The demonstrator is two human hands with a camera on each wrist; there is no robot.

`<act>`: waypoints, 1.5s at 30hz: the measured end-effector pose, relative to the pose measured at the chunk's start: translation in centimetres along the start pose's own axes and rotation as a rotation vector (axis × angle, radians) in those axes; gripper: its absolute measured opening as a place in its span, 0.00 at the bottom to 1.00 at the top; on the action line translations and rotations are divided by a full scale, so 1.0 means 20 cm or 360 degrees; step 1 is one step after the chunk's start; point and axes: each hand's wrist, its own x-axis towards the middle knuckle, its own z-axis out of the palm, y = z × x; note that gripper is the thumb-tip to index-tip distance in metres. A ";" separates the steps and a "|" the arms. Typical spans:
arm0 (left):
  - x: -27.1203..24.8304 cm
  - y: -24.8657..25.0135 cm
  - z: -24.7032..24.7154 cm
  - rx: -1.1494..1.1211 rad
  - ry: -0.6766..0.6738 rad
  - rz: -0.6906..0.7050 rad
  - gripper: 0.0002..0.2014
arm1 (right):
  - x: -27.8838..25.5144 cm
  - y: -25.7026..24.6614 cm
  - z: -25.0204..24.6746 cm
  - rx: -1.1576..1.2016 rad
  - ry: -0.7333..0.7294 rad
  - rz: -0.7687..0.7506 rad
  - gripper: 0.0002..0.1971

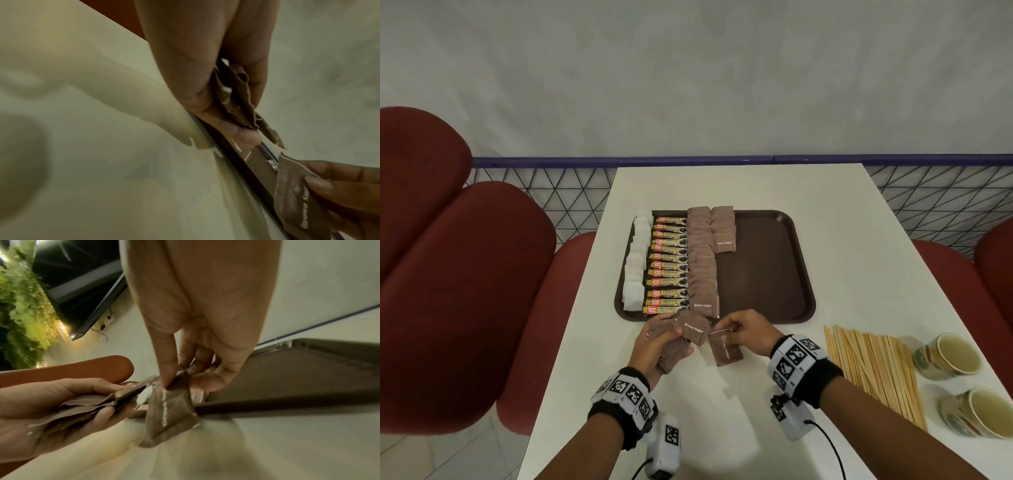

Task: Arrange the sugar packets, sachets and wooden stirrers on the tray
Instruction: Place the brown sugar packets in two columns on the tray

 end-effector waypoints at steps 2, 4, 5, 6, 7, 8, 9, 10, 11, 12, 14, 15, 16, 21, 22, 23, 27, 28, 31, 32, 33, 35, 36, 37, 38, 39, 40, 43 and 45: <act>0.00 0.01 -0.02 0.0003 -0.0004 0.0018 0.14 | 0.02 -0.02 -0.07 -0.0147 0.0133 -0.0004 0.11; 0.01 0.02 -0.04 0.0009 -0.0007 0.0017 0.15 | 0.04 -0.06 -0.16 -0.0118 0.0330 -0.0005 0.07; 0.01 0.02 -0.05 0.0012 -0.0002 0.0018 0.14 | 0.06 -0.07 -0.20 -0.0048 0.0445 -0.0003 0.06; 0.01 0.02 -0.06 0.0008 0.0016 0.0019 0.12 | 0.09 -0.09 -0.25 0.0039 0.0561 0.0004 0.07; 0.01 0.02 -0.07 -0.0001 0.0036 0.0012 0.12 | 0.12 -0.10 -0.29 0.0140 0.0679 0.0011 0.10; 0.01 0.02 -0.08 -0.0008 0.0062 0.0000 0.13 | 0.16 -0.10 -0.33 0.0225 0.0789 0.0029 0.12; 0.01 0.02 -0.09 -0.0014 0.0085 -0.0004 0.17 | 0.20 -0.10 -0.36 0.0297 0.0884 0.0040 0.13; 0.01 0.02 -0.10 -0.0023 0.0112 -0.0010 0.21 | 0.24 -0.11 -0.39 0.0344 0.0952 0.0066 0.14; 0.01 0.02 -0.11 -0.0037 0.0131 -0.0019 0.25 | 0.29 -0.10 -0.42 0.0386 0.0998 0.0095 0.14; 0.01 0.02 -0.12 -0.0054 0.0152 -0.0027 0.26 | 0.33 -0.10 -0.43 0.0409 0.1023 0.0142 0.13; 0.01 0.03 -0.13 -0.0085 0.0183 -0.0029 0.23 | 0.43 -0.09 -0.45 0.0440 0.1032 0.0248 0.06; 0.01 0.03 -0.14 -0.0096 0.0187 -0.0030 0.22 | 0.47 -0.09 -0.45 0.0425 0.1028 0.0296 0.05; 0.01 0.04 -0.14 -0.0103 0.0192 -0.0032 0.23 | 0.51 -0.09 -0.45 0.0373 0.1011 0.0352 0.06; 0.01 0.07 -0.16 -0.0080 0.0215 -0.0029 0.30 | 0.63 -0.10 -0.40 0.0181 0.0894 0.0503 0.10; 0.02 0.07 -0.17 -0.0075 0.0215 -0.0031 0.28 | 0.64 -0.10 -0.38 0.0152 0.0877 0.0520 0.09; 0.03 0.07 -0.17 -0.0068 0.0212 -0.0028 0.26 | 0.66 -0.10 -0.37 0.0115 0.0861 0.0525 0.09; 0.04 0.08 -0.19 -0.0058 0.0196 -0.0031 0.17 | 0.70 -0.10 -0.34 0.0031 0.0858 0.0518 0.09; 0.04 0.08 -0.19 -0.0053 0.0192 -0.0033 0.16 | 0.71 -0.10 -0.34 0.0013 0.0861 0.0517 0.08; 0.04 0.09 -0.18 -0.0030 0.0177 -0.0040 0.18 | 0.74 -0.10 -0.34 -0.0050 0.0859 0.0521 0.06; 0.04 0.09 -0.18 -0.0027 0.0173 -0.0042 0.19 | 0.74 -0.09 -0.34 -0.0075 0.0863 0.0530 0.07; 0.04 0.09 -0.18 -0.0029 0.0168 -0.0048 0.19 | 0.74 -0.09 -0.34 -0.0097 0.0865 0.0543 0.07; 0.04 0.09 -0.18 -0.0030 0.0162 -0.0058 0.19 | 0.75 -0.08 -0.33 -0.0117 0.0867 0.0564 0.09; 0.04 0.09 -0.18 -0.0030 0.0160 -0.0062 0.18 | 0.75 -0.08 -0.33 -0.0110 0.0873 0.0563 0.09; 0.04 0.09 -0.18 -0.0029 0.0156 -0.0062 0.18 | 0.75 -0.08 -0.33 -0.0095 0.0883 0.0554 0.09; 0.04 0.09 -0.18 -0.0030 0.0153 -0.0060 0.18 | 0.75 -0.08 -0.33 -0.0084 0.0898 0.0537 0.10; 0.04 0.10 -0.18 -0.0030 0.0147 -0.0058 0.18 | 0.75 -0.08 -0.32 -0.0085 0.0916 0.0507 0.11; 0.04 0.10 -0.17 -0.0028 0.0144 -0.0055 0.18 | 0.74 -0.08 -0.32 -0.0097 0.0939 0.0471 0.13; 0.05 0.10 -0.16 -0.0039 0.0150 -0.0035 0.19 | 0.70 -0.09 -0.31 -0.0164 0.1034 0.0348 0.17; 0.05 0.09 -0.15 -0.0050 0.0155 -0.0025 0.20 | 0.67 -0.10 -0.31 -0.0242 0.1066 0.0254 0.17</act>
